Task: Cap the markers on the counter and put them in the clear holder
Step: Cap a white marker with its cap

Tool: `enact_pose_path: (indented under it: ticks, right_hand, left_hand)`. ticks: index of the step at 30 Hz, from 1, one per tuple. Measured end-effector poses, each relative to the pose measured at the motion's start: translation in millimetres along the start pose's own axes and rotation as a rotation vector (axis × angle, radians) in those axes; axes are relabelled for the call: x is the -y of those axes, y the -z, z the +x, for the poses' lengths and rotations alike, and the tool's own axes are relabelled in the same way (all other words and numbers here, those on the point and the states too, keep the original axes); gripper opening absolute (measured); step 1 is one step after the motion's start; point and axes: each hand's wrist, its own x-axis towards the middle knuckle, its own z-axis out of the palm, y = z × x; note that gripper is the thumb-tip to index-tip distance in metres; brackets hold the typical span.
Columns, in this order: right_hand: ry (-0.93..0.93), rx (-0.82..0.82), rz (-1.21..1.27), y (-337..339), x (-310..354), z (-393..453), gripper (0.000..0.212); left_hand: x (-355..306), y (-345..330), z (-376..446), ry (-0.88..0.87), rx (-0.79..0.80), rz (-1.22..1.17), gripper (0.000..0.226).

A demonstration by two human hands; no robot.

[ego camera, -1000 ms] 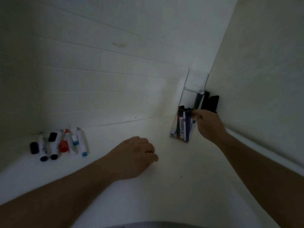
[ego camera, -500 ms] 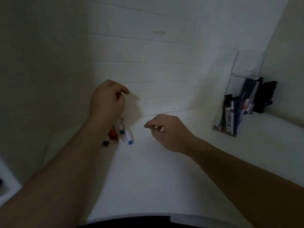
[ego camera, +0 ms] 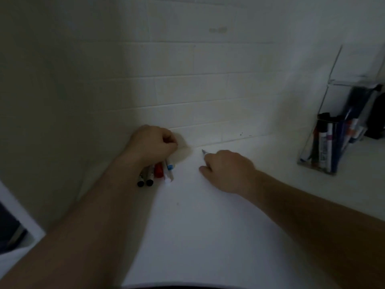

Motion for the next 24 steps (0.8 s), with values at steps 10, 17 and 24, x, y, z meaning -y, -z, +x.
enact_pose_path:
  ticks: [10, 17, 24]
  right_hand:
    - [-0.196, -0.369, 0.538, -10.9, -45.8, -20.8, 0.031]
    - [-0.249, -0.384, 0.669, -13.5, -48.3, -18.3, 0.034]
    - [-0.268, -0.354, 0.696, -11.4, -47.2, -19.3, 0.03]
  left_hand:
    - [-7.3, 7.2, -6.7, 0.044, 0.409, 0.116, 0.046]
    - [-17.7, -5.5, -4.8, -0.05, 0.131, 0.045, 0.029]
    - [-13.4, 3.5, -3.1, -0.036, 0.203, 0.202, 0.037]
